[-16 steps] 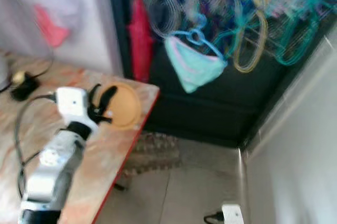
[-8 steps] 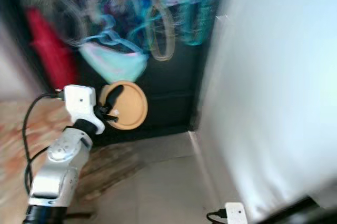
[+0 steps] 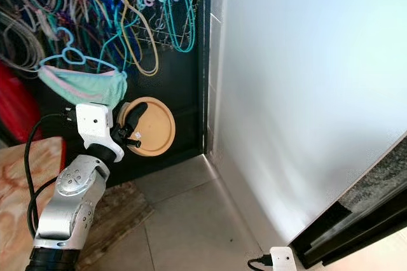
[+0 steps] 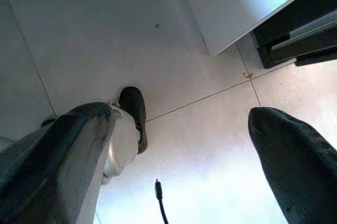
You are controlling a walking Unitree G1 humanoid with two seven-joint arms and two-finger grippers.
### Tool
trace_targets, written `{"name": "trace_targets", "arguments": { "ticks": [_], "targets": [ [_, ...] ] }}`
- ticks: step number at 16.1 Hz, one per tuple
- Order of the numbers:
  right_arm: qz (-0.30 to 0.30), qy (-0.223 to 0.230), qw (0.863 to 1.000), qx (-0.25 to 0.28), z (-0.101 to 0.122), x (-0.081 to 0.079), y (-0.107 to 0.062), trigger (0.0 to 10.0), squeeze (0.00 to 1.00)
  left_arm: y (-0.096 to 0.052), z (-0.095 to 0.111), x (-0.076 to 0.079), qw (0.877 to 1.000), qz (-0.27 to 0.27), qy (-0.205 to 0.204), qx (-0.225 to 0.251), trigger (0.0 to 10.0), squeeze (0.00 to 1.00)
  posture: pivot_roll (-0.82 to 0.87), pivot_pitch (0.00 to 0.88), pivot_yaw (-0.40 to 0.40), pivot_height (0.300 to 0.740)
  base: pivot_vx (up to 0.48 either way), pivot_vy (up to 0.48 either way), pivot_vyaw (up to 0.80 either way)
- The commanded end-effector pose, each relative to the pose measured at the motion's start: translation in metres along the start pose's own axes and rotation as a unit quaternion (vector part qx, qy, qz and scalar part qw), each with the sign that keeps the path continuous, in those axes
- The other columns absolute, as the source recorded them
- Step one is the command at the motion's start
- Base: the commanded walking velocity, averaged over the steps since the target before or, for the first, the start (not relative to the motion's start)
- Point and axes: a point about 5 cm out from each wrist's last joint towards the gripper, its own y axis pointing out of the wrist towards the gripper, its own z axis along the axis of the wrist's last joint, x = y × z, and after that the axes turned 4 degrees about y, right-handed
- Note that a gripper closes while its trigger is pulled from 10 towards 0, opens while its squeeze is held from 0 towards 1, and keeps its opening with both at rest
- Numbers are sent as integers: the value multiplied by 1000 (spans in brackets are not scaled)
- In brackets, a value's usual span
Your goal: Restocking fridge
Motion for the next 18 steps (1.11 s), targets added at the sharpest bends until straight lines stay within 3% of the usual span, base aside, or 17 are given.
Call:
{"name": "trace_targets", "arguments": {
  "ticks": [1,3,5,11,18],
  "targets": [
    [-1,6,1000,-1,-2,-1,0,10000,0,1,3,-3,1000,4,5,9,10000,0,6,25,23,740,0,0,-763],
    [-1,6,1000,-1,-2,-1,0,10000,0,1,3,-3,1000,4,5,9,10000,0,6,25,23,740,0,0,-763],
    [-5,20,1000,4,-1,-4,1,10000,0,-2,-20,-19,999,21,7,-31,10000,0,-28,0,52,740,0,0,-763],
    [-7,24,1000,5,-2,-5,1,10000,0,-3,-27,-21,999,22,10,-47,10000,0,-28,0,55,740,0,0,-763],
    [-9,35,999,7,-1,-6,1,10000,0,-22,-76,-30,989,35,10,-143,10000,0,-35,13,71,740,0,0,-763]
  ]
}}
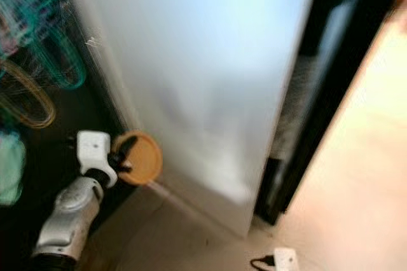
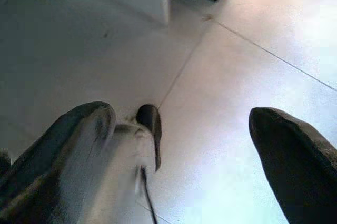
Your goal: Restocking fridge
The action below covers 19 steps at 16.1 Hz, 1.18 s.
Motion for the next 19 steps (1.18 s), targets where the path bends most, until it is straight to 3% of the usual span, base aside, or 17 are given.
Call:
{"name": "trace_targets", "arguments": {
  "ticks": [1,7,11,12,13,14,16,17,19],
  "targets": [
    [4,7,1000,-3,-3,-5,0,10000,0,-2,-9,-6,1000,6,11,-17,10000,0,-38,14,73,740,0,0,-763],
    [3,11,1000,-2,-2,-6,1,10000,0,-9,-52,-14,995,29,-3,-92,10000,0,-40,15,77,740,0,0,-763],
    [-7,25,1000,10,-4,-8,0,10000,0,-15,-97,-17,979,52,-30,-193,10000,0,-63,0,91,740,0,0,-191],
    [-4,15,1000,12,-5,-9,0,10000,0,-24,-116,-20,967,76,-66,-235,10000,0,-62,0,91,740,0,0,0],
    [-4,14,1000,12,-6,-10,0,10000,0,-26,-120,-21,963,84,-77,-245,10000,0,-56,0,88,740,0,0,0],
    [-9,16,1000,8,-9,-10,-1,10000,0,-32,-129,-25,950,117,-123,-264,10000,0,-62,0,81,740,0,0,0],
    [-15,20,1000,4,-14,-10,-1,10000,0,-41,-138,-30,930,158,-175,-281,10000,0,-66,0,76,740,0,0,0],
    [-22,29,999,6,-17,-10,-2,10000,0,-53,-150,-33,912,189,-197,-307,10000,0,-83,0,76,740,0,0,0],
    [-47,97,994,20,-24,-10,-4,10000,0,-69,-163,-32,898,201,-186,-344,10000,0,-112,0,91,740,0,0,0]
  ]
}}
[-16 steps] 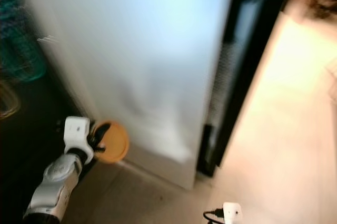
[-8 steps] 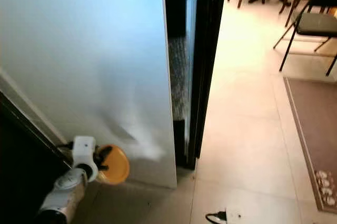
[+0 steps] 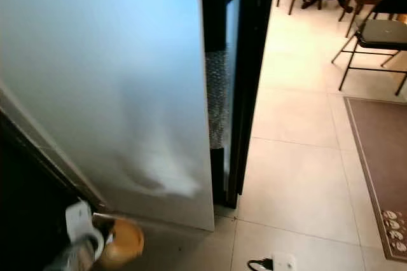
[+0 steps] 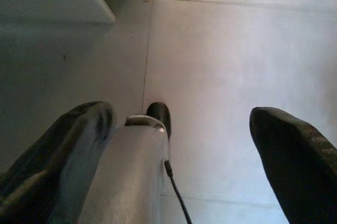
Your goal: Restocking fridge
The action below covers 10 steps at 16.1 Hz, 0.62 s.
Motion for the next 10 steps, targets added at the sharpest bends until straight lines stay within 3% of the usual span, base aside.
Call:
{"name": "trace_targets", "arguments": {
  "ticks": [1,2,7,8,10],
  "targets": [
    [-17,47,999,8,-5,1,-2,10000,0,-1,-5,-7,1000,14,4,-14,10000,0,-118,0,98,740,0,0,0],
    [-24,67,997,15,-6,1,-2,10000,0,-1,-8,-8,1000,16,5,-17,10000,0,-118,0,98,740,0,0,0],
    [-28,73,997,20,-6,1,-3,10000,0,1,-8,-8,1000,22,-4,-19,10000,0,-118,0,98,740,0,0,0],
    [-54,62,982,173,86,35,1,10000,0,-1,-12,-22,998,49,-4,-26,10000,0,-169,0,129,740,0,0,0],
    [-48,42,973,222,111,38,-2,10000,0,-3,-15,-24,998,50,1,-29,10000,0,-164,0,128,740,0,0,0]
  ]
}}
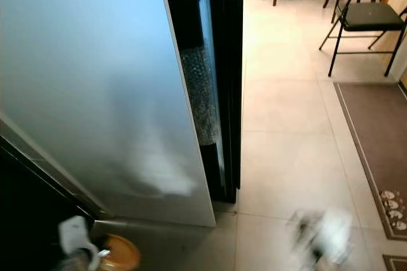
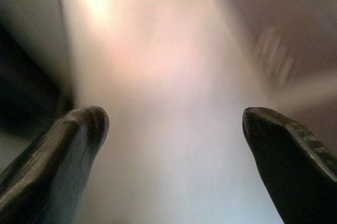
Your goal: Restocking fridge
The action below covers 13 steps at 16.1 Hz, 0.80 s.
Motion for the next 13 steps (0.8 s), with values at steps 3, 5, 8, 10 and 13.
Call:
{"name": "trace_targets", "arguments": {
  "ticks": [3,5,8,10,13],
  "targets": [
    [15,6,1000,-9,-14,-12,-6,10000,0,-4,-18,-7,1000,12,5,-20,10000,0,-162,0,116,740,0,0,0],
    [31,-7,999,38,4,-17,-1,10000,0,-6,-27,-14,999,21,-4,-26,10000,0,-158,0,99,740,0,0,0],
    [85,-21,990,108,28,-32,1,10000,0,-8,-33,-21,999,28,-9,-33,10000,0,-174,0,94,740,0,0,0],
    [134,-29,975,176,47,-53,-6,10000,0,-9,-36,-23,999,28,-10,-37,10000,0,-207,0,109,740,0,0,0],
    [178,-19,958,224,61,-80,-19,10000,0,-9,-33,-22,999,20,-5,-30,10000,0,-218,0,131,740,0,0,0]
  ]
}}
